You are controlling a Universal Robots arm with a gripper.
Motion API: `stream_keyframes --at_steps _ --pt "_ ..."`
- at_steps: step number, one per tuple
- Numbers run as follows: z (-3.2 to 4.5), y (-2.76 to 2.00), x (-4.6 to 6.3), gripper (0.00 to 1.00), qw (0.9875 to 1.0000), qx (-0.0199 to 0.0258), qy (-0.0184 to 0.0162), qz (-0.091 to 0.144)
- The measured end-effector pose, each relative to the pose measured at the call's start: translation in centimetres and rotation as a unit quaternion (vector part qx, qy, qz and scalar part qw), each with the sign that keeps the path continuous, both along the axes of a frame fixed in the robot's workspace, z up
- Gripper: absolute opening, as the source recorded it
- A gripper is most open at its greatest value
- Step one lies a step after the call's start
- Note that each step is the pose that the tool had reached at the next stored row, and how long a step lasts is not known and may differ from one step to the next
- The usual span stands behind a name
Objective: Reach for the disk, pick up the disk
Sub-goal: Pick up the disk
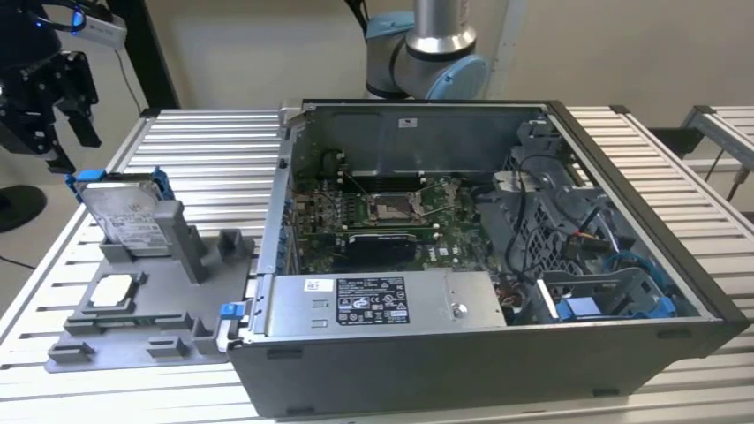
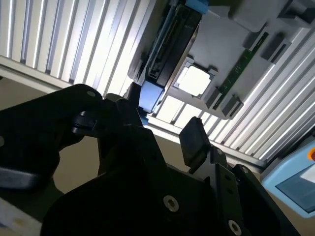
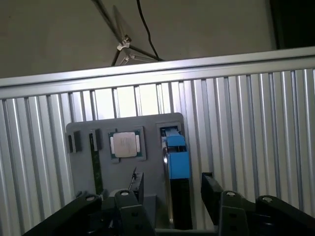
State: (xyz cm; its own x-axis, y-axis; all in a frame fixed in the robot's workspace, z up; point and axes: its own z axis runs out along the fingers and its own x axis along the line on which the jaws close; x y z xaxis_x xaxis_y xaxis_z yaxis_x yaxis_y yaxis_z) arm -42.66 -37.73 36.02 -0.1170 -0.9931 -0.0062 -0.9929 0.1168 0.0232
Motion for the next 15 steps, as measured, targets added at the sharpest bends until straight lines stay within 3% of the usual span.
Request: stream_keyframes --at_steps 15 --pt "-1.70 0.00 0.0 1.00 1.0000 0.0000 0.0000 0.000"
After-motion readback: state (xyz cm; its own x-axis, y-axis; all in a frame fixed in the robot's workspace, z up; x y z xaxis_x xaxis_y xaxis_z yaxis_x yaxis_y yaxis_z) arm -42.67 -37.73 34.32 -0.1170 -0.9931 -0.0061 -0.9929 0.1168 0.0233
